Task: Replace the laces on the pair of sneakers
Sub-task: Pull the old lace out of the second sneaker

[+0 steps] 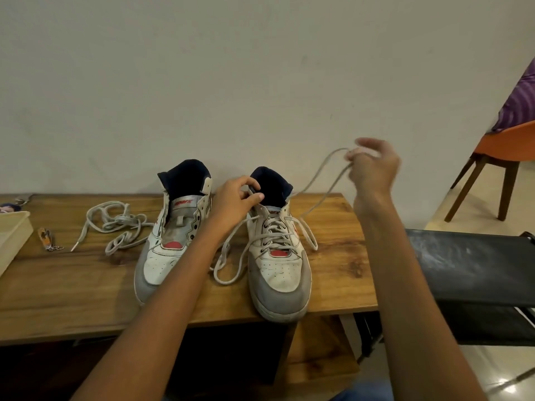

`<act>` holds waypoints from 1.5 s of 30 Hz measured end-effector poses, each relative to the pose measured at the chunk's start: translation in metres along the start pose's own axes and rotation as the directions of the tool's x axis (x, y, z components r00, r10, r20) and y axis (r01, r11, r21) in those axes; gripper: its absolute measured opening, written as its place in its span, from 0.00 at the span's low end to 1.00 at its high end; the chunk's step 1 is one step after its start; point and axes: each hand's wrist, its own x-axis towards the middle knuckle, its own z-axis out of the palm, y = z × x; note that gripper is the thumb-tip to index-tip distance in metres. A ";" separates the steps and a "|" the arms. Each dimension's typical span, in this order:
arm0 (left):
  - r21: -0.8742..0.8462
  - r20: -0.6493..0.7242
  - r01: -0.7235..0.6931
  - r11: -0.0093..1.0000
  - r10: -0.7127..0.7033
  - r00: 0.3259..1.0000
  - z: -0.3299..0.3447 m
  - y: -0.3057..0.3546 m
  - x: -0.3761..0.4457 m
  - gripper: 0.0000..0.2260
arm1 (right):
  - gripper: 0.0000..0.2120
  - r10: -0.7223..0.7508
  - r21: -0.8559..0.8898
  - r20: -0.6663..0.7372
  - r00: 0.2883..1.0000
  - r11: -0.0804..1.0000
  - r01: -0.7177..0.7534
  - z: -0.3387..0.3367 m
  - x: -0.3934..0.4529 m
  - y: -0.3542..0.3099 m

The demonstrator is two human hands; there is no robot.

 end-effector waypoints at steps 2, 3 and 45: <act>-0.009 -0.005 -0.001 1.000 0.001 1.000 0.000 0.000 0.000 0.04 | 0.11 0.005 0.132 -0.222 0.975 0.991 0.025 -0.008 0.008 -0.001; -0.005 -0.007 -0.003 1.000 0.003 1.000 0.000 0.000 0.000 0.04 | 0.11 0.007 0.121 -0.267 0.964 0.992 0.026 -0.009 0.010 0.002; 0.419 -0.254 0.001 0.908 0.116 0.960 0.038 0.015 -0.017 0.14 | 0.08 0.371 -0.441 0.405 0.836 0.880 -0.177 0.028 -0.024 0.087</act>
